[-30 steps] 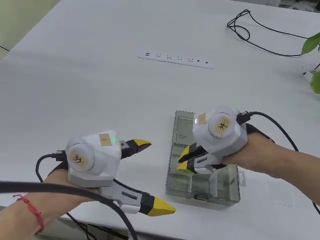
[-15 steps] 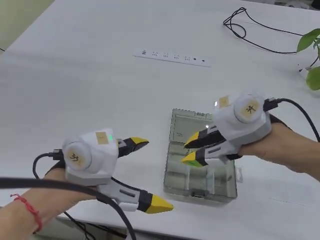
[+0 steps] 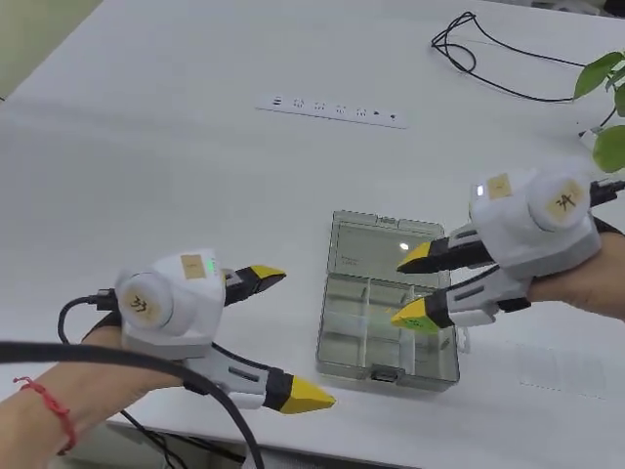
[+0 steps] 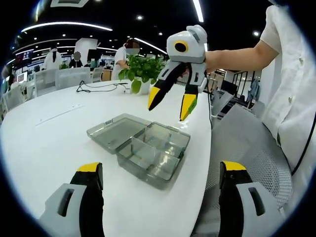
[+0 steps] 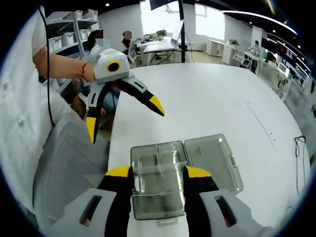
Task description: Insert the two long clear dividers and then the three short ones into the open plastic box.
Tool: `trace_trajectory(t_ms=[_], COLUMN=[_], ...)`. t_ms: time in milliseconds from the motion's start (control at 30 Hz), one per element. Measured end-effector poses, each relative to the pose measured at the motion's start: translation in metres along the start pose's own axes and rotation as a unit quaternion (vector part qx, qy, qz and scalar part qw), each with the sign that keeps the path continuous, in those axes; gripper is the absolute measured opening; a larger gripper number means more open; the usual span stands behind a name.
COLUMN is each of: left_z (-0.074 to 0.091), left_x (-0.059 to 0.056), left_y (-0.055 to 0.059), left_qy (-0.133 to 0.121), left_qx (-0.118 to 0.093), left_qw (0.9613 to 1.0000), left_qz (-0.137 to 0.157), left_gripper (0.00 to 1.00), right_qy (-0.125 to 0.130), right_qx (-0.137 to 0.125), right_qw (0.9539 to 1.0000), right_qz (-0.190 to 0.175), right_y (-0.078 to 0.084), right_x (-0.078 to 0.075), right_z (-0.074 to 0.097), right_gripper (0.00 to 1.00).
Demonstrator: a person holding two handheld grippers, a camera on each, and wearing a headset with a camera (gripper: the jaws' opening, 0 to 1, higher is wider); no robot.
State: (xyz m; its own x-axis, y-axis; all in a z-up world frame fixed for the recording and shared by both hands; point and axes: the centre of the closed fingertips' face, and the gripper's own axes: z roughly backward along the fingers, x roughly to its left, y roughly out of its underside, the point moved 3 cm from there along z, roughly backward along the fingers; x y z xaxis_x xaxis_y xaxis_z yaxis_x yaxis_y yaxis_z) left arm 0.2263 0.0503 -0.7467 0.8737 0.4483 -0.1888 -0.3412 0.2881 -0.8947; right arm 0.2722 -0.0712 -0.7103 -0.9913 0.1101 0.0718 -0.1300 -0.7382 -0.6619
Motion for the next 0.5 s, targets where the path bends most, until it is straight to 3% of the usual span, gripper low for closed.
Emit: trace_trajectory(t_ms=[500], left_z=[0.001], left_x=[-0.001], left_y=[0.002], left_qy=[0.003], left_qx=[0.01], left_qw=[0.9999], left_qz=[-0.006], left_gripper=[1.0], right_qy=[0.018], right_qx=[0.042], right_qw=[0.9988], right_qz=[-0.017], right_y=[0.059], right_x=[0.006], right_z=[0.039], right_gripper=[0.53])
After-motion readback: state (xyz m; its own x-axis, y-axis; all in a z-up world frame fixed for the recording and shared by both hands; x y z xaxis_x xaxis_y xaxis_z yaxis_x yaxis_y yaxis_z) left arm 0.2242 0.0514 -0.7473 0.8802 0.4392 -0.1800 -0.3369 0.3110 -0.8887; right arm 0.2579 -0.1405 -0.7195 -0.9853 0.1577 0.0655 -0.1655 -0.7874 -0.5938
